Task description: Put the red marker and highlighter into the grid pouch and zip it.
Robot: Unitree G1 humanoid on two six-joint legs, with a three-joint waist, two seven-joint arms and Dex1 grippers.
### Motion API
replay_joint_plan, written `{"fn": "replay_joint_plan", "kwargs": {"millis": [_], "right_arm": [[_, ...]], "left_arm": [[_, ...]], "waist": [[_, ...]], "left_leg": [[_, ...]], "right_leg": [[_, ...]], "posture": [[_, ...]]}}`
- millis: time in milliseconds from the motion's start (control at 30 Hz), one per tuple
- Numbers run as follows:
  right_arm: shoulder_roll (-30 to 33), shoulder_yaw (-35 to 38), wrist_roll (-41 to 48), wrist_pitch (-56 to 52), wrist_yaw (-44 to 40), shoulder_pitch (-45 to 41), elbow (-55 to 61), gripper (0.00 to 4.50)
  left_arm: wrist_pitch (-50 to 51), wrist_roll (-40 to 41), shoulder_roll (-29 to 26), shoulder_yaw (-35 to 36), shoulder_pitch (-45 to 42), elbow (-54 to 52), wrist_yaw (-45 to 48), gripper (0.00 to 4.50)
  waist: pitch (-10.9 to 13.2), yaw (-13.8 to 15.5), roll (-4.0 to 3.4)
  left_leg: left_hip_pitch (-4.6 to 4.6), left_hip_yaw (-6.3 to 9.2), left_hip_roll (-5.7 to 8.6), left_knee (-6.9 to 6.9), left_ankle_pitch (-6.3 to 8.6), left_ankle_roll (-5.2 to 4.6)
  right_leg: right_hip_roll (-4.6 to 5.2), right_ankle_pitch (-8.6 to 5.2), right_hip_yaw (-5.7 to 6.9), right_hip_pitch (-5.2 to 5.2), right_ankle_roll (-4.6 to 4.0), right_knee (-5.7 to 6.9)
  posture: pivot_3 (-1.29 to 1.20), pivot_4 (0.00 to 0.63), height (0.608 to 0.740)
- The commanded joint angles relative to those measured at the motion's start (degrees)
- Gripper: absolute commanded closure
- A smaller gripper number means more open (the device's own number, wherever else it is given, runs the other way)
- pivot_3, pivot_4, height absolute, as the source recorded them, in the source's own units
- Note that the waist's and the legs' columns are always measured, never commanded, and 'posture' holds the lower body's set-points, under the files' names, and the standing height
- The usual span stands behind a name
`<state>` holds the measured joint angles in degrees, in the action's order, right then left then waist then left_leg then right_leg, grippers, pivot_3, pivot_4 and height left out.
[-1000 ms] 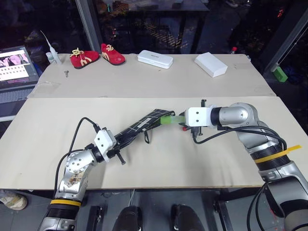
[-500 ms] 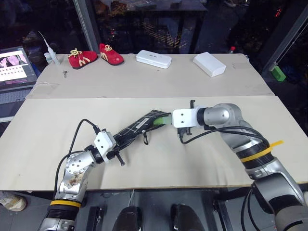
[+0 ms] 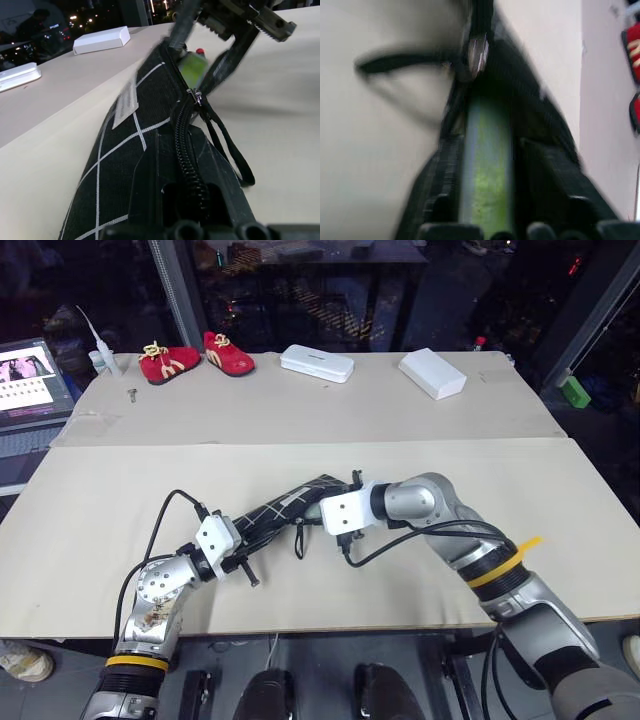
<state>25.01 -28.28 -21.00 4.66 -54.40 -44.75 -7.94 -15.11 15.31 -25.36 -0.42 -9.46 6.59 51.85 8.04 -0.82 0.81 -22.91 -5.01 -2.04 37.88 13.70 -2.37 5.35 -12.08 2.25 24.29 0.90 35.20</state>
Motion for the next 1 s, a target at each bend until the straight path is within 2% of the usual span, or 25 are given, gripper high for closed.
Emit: {"fn": "replay_joint_plan", "kwargs": {"millis": [33, 67, 267, 433, 533, 600, 667, 800, 1000], "right_arm": [[0.82, 3.52, 1.78, 1.79, 1.34, -2.54, -0.57, 0.75], [1.37, 4.18, 2.25, 1.88, 1.27, -2.70, -1.16, 0.50], [5.28, 10.00, 11.17, -1.48, -4.18, -1.30, 0.26, 0.50], [9.69, 19.58, 27.72, -21.67, -13.04, 1.09, 6.00, 0.50], [10.53, 24.73, 29.58, -29.08, -7.67, 1.11, 4.10, 0.50], [11.78, 26.52, 32.32, -30.74, -8.83, 4.04, 6.93, 0.50], [13.96, 25.86, 31.31, -27.38, -10.44, 7.16, 7.22, 0.50], [16.21, 22.62, 25.69, -19.65, -9.03, 7.86, -1.15, 0.50], [14.91, 18.38, 19.66, -5.96, -8.24, 0.92, -20.80, 0.50]], "left_arm": [[-1.75, 0.01, -0.07, 0.39, -0.46, -1.37, -0.30, 4.50], [-1.74, 0.03, -0.05, 0.44, -0.44, -1.38, -0.36, 4.50], [-1.58, 0.26, 0.16, 0.54, -0.57, -1.22, -0.94, 4.50], [-1.03, 0.10, 0.40, 0.27, -1.01, -1.37, -1.46, 4.50], [-0.71, 0.04, 0.45, 0.29, -0.83, -1.86, -1.90, 4.50], [-0.49, 0.09, 0.41, 0.34, -0.72, -2.21, -2.09, 4.50], [-0.28, 0.15, 0.28, 0.35, -0.54, -2.60, -2.25, 4.50], [0.18, 0.18, 0.17, 0.31, -0.57, -3.08, -2.51, 4.50], [0.92, 0.22, 0.24, 0.13, -0.98, -3.86, -2.85, 4.50]], "waist": [[0.00, 0.02, 0.00], [0.00, 0.02, 0.00], [0.00, 0.18, 0.00], [0.00, 0.24, 0.00], [0.00, 0.36, 0.00], [0.00, 0.37, 0.00], [0.00, 0.46, 0.01], [0.00, 0.32, 0.01], [0.00, -0.13, 0.01]], "left_leg": [[0.00, 0.00, 0.01, 0.00, 0.00, 0.00], [0.00, -0.01, 0.01, 0.00, 0.00, 0.00], [-0.01, 0.01, 0.00, 0.00, 0.00, 0.00], [-0.01, 0.03, -0.06, 0.00, 0.00, 0.00], [0.02, 0.04, -0.07, 0.00, 0.00, 0.00], [0.03, 0.04, -0.07, 0.00, 0.00, 0.00], [0.02, 0.04, -0.08, -0.01, 0.01, -0.01], [0.00, -0.02, 0.04, -0.01, 0.01, -0.01], [0.08, -0.04, 0.04, 0.01, 0.01, -0.01]], "right_leg": [[0.01, 0.00, 0.00, 0.00, 0.00, 0.00], [0.02, 0.00, 0.00, -0.01, 0.00, 0.00], [0.05, 0.00, 0.01, -0.02, 0.00, -0.04], [0.05, 0.00, 0.01, -0.03, -0.01, -0.03], [0.10, 0.02, 0.00, -0.06, -0.03, -0.03], [0.11, 0.02, 0.01, -0.06, -0.03, -0.03], [0.08, 0.02, 0.01, -0.04, -0.03, -0.05], [0.06, 0.02, -0.05, -0.03, -0.03, -0.07], [0.00, 0.03, -0.08, -0.08, -0.02, -0.07]], "posture": [[0.00, 0.150, 0.740], [0.00, 0.150, 0.740], [0.00, 0.150, 0.740], [0.00, 0.150, 0.740], [0.00, 0.150, 0.740], [0.00, 0.150, 0.740], [0.00, 0.150, 0.740], [0.00, 0.150, 0.740], [0.00, 0.150, 0.740]]}}
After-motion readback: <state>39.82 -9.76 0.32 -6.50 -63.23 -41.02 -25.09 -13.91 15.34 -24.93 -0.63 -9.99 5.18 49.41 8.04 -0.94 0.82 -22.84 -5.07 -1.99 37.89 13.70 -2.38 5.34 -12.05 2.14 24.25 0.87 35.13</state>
